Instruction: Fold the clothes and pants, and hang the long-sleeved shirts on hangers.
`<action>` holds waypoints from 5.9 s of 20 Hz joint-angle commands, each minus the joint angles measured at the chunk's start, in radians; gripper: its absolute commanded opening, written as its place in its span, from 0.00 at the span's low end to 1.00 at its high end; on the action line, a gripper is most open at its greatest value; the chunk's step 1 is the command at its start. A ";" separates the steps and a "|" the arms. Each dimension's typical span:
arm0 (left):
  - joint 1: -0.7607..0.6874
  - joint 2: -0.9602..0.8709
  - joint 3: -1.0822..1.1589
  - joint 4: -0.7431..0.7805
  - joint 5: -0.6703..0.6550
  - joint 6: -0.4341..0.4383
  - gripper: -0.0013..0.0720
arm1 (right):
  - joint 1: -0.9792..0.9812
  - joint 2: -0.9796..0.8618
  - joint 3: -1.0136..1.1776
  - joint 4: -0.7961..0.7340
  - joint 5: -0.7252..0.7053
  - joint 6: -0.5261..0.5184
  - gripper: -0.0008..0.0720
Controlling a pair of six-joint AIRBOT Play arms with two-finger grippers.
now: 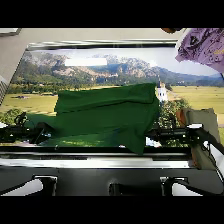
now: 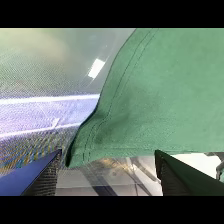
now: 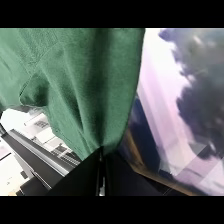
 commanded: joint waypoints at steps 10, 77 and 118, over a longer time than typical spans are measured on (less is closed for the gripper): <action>-0.032 -0.059 0.008 -0.012 0.033 0.002 0.04 | 0.000 0.032 0.000 0.000 -0.002 -0.005 0.05; -0.350 -0.146 0.589 0.047 0.193 -0.219 0.84 | -0.153 -0.261 0.880 -0.375 0.083 0.339 0.68; -0.840 -0.365 0.629 -0.175 0.455 -0.302 0.04 | 0.053 -0.088 0.882 -0.461 0.239 0.438 0.06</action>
